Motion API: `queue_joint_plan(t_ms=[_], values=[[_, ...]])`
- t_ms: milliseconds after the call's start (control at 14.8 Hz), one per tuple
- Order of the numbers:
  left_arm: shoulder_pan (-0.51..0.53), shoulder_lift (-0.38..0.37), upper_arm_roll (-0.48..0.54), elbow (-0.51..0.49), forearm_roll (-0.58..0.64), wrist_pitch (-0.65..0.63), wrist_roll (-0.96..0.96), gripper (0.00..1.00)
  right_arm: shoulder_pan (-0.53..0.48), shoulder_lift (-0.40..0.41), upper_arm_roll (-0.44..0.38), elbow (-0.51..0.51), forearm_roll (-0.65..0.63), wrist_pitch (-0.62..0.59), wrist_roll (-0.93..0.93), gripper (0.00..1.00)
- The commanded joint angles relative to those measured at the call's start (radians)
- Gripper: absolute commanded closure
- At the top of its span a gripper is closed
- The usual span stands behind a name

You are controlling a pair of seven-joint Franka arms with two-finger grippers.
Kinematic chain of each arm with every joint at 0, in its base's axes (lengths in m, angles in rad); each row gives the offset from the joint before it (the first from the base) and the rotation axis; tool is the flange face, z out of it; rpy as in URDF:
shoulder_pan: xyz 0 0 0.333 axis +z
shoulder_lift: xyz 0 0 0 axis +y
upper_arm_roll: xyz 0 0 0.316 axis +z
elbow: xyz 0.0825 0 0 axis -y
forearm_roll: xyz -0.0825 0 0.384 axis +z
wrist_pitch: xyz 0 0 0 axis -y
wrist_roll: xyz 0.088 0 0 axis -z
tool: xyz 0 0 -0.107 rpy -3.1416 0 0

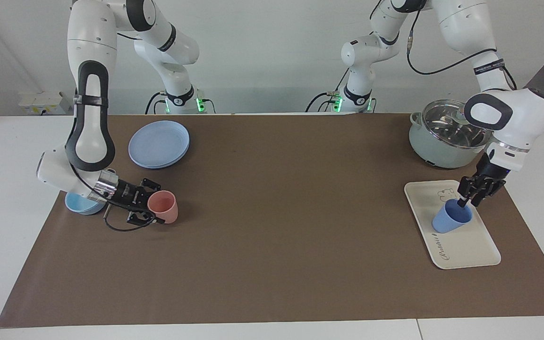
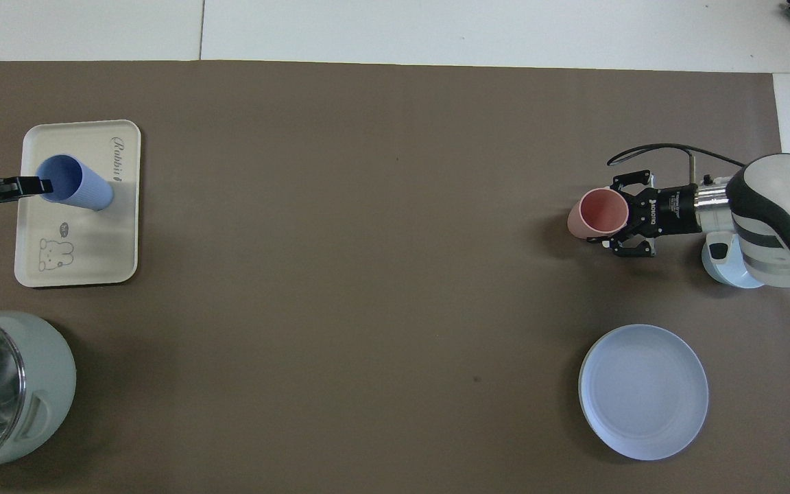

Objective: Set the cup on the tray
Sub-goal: 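Open the left gripper and withdraw it while the right gripper retracts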

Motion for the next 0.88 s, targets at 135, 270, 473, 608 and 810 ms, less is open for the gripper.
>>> queue_joint_plan(t_ms=[135, 270, 473, 608, 810], values=[[-0.001, -0.069, -0.001, 0.059, -0.016, -0.143, -0.007, 0.0, -0.01, -0.032, 0.005, -0.039, 0.038, 0.054, -0.055, 0.01], [-0.002, -0.126, -0.001, 0.07, 0.013, -0.244, -0.03, 0.0, -0.011, -0.038, 0.003, -0.039, 0.026, 0.057, -0.057, 0.01], [-0.005, -0.218, -0.013, 0.07, 0.16, -0.385, -0.105, 0.0, -0.011, -0.063, 0.002, -0.039, -0.022, 0.065, -0.06, 0.01], [-0.045, -0.264, -0.015, 0.07, 0.179, -0.471, -0.123, 0.0, -0.01, -0.083, 0.002, -0.036, -0.098, 0.074, -0.063, 0.01], [-0.128, -0.306, -0.017, 0.072, 0.226, -0.556, -0.232, 0.0, -0.011, -0.098, 0.002, -0.028, -0.206, 0.076, -0.147, 0.01]])
